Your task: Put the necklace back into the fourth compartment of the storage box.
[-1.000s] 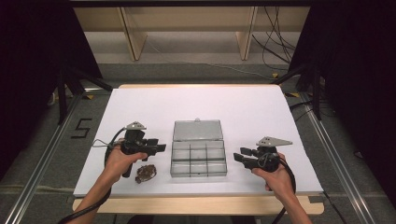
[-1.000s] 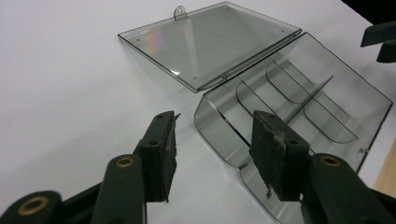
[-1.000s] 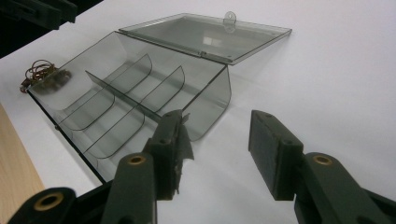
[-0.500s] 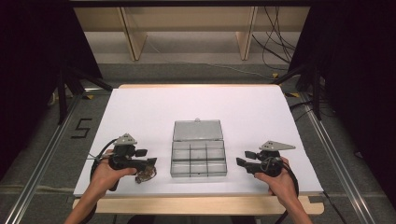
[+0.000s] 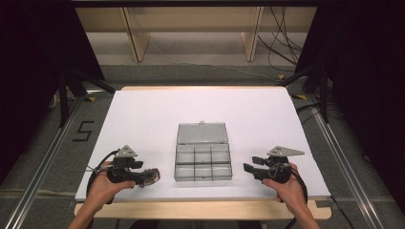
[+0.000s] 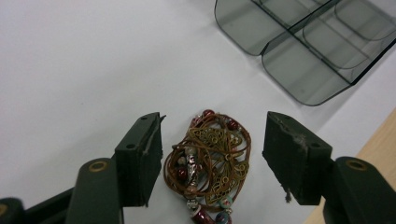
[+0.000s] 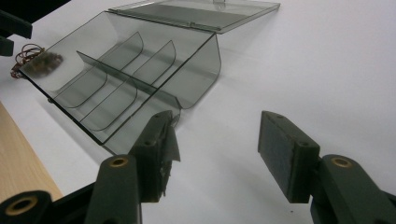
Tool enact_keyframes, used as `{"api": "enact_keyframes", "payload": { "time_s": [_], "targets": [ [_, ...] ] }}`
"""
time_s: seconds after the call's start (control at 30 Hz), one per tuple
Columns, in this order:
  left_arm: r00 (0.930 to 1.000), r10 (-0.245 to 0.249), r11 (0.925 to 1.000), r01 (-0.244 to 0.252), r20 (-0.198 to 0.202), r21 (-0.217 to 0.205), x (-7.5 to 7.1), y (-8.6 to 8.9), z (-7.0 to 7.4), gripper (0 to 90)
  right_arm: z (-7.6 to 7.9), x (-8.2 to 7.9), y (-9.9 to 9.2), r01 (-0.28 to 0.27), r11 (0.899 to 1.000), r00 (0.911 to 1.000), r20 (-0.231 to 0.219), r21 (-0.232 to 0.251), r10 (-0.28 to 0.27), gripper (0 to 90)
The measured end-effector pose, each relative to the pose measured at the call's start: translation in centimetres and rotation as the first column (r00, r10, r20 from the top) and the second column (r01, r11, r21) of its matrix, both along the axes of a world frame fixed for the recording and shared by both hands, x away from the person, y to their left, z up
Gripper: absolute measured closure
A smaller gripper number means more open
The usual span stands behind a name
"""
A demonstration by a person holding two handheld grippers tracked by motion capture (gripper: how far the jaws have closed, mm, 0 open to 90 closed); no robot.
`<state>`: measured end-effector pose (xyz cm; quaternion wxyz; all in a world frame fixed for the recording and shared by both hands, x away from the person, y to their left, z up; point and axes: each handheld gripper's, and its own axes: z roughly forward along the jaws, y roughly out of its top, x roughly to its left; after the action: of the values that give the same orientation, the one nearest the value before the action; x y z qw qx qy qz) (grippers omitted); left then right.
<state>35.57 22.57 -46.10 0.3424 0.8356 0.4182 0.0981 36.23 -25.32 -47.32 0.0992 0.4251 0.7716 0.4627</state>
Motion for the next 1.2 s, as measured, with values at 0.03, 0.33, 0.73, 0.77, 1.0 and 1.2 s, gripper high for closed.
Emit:
{"api": "enact_keyframes", "payload": {
  "time_s": [0.03, 0.33, 0.73, 0.77, 1.0, 1.2],
  "targets": [
    [1.0, -0.002, 0.9999, 0.002, -0.002, 0.01, 0.0, 0.0, -0.1, 36.8, 0.0, 0.1, -0.1, -0.004, 1.0, 1.0, 0.008, -0.014, 0.004, 46.8],
    [0.9999, 0.003, 0.9988, -0.002, -0.015, 0.049, -0.1, -0.6, -1.5, 38.0, 0.2, -0.3, 0.0, 0.007, 1.0, 0.9989, -0.046, 0.01, -0.007, 47.1],
    [0.9991, -0.022, 0.9989, 0.024, -0.037, 0.041, -0.1, -0.7, -2.2, 51.9, -0.1, -0.2, 0.2, 0.014, 1.0, 0.9993, -0.034, 0.009, -0.014, 47.3],
    [0.9989, -0.024, 0.9993, 0.026, -0.039, 0.028, -0.1, -0.8, -2.2, 53.0, -0.1, -0.1, 0.1, 0.006, 1.0, 0.9997, -0.023, 0.013, -0.006, 47.3],
    [0.9963, -0.078, 0.9969, 0.078, -0.038, 0.01, -0.4, -1.0, -2.0, 67.7, -0.2, -0.1, 0.1, 0.007, 1.0, 0.9997, -0.021, 0.011, -0.007, 47.3],
    [0.9932, -0.114, 0.9931, 0.114, -0.022, 0.023, -0.6, -1.4, -1.7, 77.8, -0.2, -0.1, 0.1, 0.003, 1.0, 0.9997, -0.025, 0.001, -0.003, 47.4]
  ]
}}
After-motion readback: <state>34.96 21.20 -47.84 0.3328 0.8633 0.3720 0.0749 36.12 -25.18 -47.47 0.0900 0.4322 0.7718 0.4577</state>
